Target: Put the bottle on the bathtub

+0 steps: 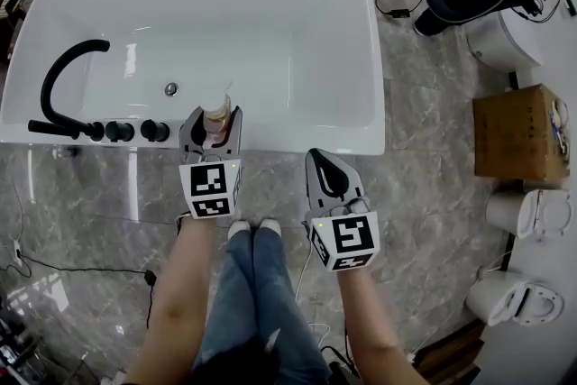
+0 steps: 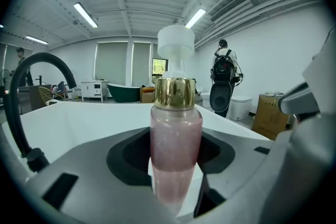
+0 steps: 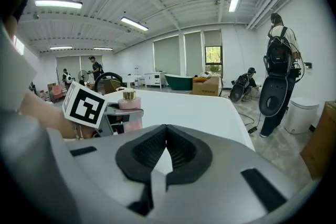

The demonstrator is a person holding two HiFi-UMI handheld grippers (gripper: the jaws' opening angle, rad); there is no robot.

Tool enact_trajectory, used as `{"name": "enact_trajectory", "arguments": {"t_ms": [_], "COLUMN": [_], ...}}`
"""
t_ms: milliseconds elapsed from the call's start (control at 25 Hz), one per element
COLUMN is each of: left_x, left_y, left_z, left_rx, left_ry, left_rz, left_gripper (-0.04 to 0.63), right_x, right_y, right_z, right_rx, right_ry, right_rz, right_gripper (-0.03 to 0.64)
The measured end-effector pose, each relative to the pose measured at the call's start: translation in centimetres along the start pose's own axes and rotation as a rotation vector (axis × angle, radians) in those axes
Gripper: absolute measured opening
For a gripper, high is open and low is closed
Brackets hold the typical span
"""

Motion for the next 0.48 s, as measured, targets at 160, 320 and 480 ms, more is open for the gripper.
{"name": "enact_trajectory", "arguments": {"t_ms": [160,320,480], "left_x": [-0.3,0.6,1.2], "left_y": [-0.2,-0.6,-0.6], "left_z": [0.0,0.4,0.3], "left_rx": [-0.017,-0.001,-0.02], "left_ry": [0.0,0.001,-0.007], "left_rz": [-0.014,0.003,0.008], "left_gripper": [0.218,0.218,0.218], "right_x": [-0.2,0.0,0.2], "right_y": [-1.6,-2.2,-1.9], "right_z": [0.2,0.4,0.5], "right_rx": [-0.008,-0.012,-0.009], "right_ry": [0.006,0.012,0.013], "right_rz": [0.017,0.026,0.025], "right_gripper": [0.015,0.015,0.015]}}
Point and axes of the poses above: the fingertips, and each gripper's own axes: x backward along the fingers, z to its left, y out of its top, the point moved 8 cm from there along x, backward along the fingers, and after that the axes turned 4 degrees about x, right-handed, at the moved point
